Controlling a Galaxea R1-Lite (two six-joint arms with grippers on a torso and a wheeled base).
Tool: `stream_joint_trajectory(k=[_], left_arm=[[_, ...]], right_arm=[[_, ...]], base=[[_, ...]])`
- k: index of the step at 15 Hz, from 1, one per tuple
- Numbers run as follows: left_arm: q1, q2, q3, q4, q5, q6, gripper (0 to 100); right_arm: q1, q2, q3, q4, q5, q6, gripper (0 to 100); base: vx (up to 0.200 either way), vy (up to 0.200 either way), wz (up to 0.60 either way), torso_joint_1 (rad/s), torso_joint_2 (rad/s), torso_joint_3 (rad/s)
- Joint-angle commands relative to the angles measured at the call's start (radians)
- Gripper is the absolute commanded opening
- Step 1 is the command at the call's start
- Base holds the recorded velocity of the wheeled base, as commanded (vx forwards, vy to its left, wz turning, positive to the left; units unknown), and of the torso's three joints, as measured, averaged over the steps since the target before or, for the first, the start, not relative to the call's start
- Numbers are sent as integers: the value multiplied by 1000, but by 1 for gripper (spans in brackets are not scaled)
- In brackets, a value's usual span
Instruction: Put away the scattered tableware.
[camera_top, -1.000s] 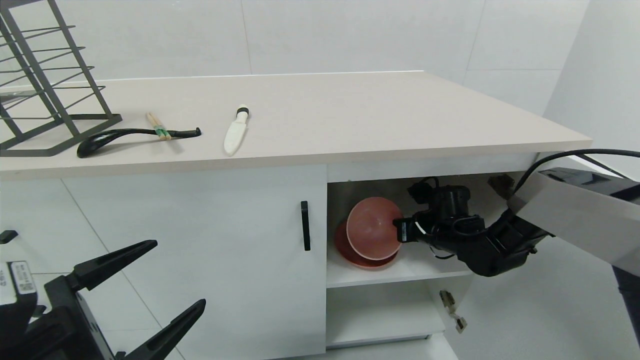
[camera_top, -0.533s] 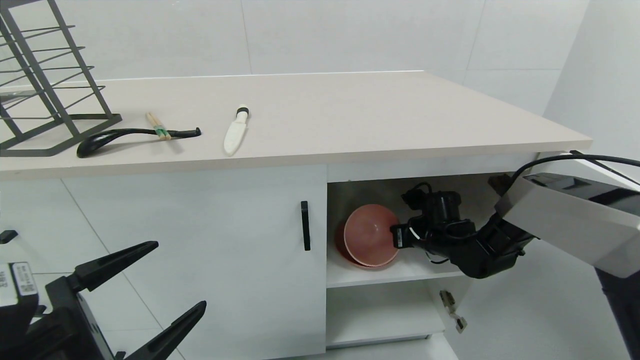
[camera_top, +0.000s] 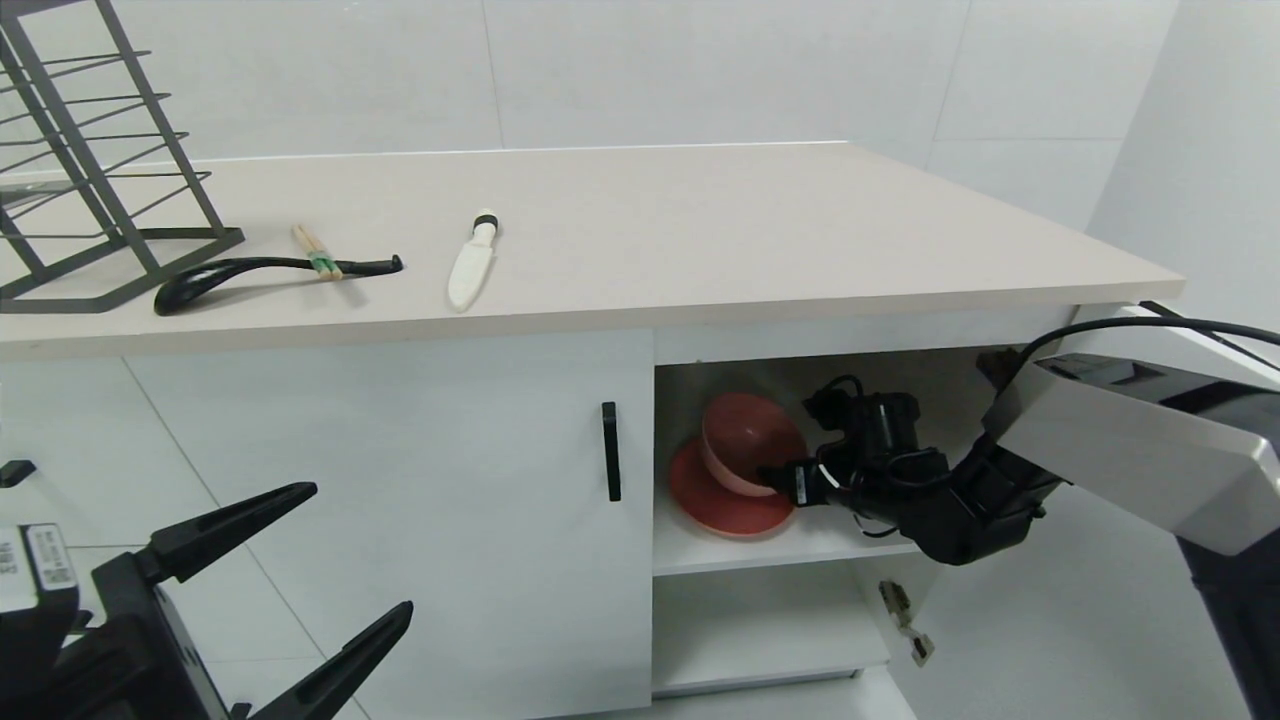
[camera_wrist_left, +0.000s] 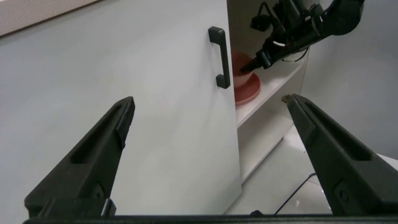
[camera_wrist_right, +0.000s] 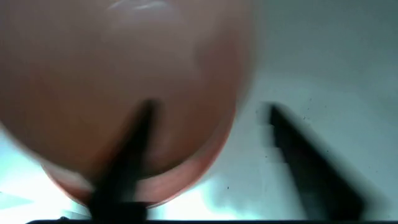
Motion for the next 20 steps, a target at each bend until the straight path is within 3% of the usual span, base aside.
stream_joint_trajectory(k=[1, 10, 20], left_arm=[[0, 4, 0, 6, 0, 0, 100], [0, 4, 0, 11, 0, 0, 100], [0, 4, 0, 9, 2, -2, 100]], right_arm=[[7, -2, 2, -2, 1, 0, 100], [55, -283, 254, -89, 6, -46, 100], [133, -855, 717, -129, -39, -57, 100]], base=[[0, 0, 0, 0, 0, 0], [0, 0, 0, 0, 0, 0], [0, 0, 0, 0, 0, 0]])
